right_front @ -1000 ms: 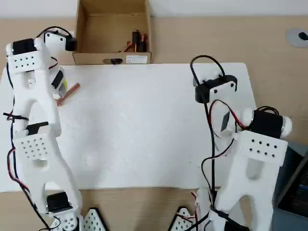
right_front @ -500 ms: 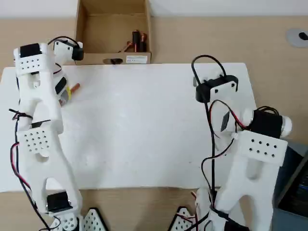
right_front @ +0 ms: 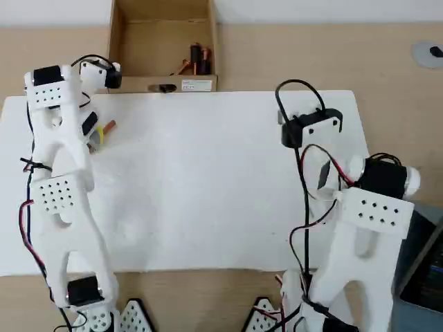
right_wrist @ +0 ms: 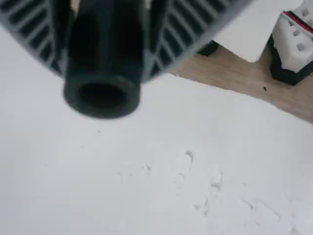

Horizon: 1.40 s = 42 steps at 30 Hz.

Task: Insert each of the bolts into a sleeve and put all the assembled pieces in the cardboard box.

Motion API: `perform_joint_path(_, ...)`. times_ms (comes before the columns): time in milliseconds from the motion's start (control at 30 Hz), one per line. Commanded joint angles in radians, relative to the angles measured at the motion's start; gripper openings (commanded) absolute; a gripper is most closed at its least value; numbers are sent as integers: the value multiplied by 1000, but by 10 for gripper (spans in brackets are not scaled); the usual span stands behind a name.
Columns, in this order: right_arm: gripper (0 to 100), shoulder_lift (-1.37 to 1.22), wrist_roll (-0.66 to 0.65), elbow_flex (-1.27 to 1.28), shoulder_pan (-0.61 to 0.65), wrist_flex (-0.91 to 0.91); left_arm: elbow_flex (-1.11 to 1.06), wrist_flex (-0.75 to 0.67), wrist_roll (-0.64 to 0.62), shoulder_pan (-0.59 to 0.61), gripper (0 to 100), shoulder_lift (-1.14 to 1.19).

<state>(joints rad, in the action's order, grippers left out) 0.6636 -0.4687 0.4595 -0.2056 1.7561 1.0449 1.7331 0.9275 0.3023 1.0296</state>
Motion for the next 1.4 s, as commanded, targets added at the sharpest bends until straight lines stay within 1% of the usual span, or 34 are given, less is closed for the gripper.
perform_joint_path(0,11,22,2,-4,-12,8,11,-15,5,-12,123,31)
perform_joint_path(133,11,22,2,-4,-12,5,5,-11,0,-21,0,62)
perform_joint_path(300,11,22,2,-4,-12,5,6,20,-18,-21,3,74)
perform_joint_path(500,11,22,3,-5,-12,5,26,20,-203,-21,3,15)
perform_joint_path(567,11,22,3,-5,-12,5,26,20,-292,-26,3,-27)
perform_joint_path(700,11,24,3,-5,-12,5,26,20,-534,-38,3,-108)
perform_joint_path(767,11,24,3,-5,-10,8,26,20,-635,-40,3,-142)
perform_joint_path(833,11,24,3,-7,-12,9,25,20,-706,-40,2,-165)
perform_joint_path(1000,11,24,3,-7,-12,11,37,20,-810,-38,2,-220)
perform_joint_path(1233,11,25,3,-7,-12,12,18,20,-1254,-23,2,-274)
perform_joint_path(1367,11,54,3,-8,-13,28,-89,20,-1548,-17,2,-283)
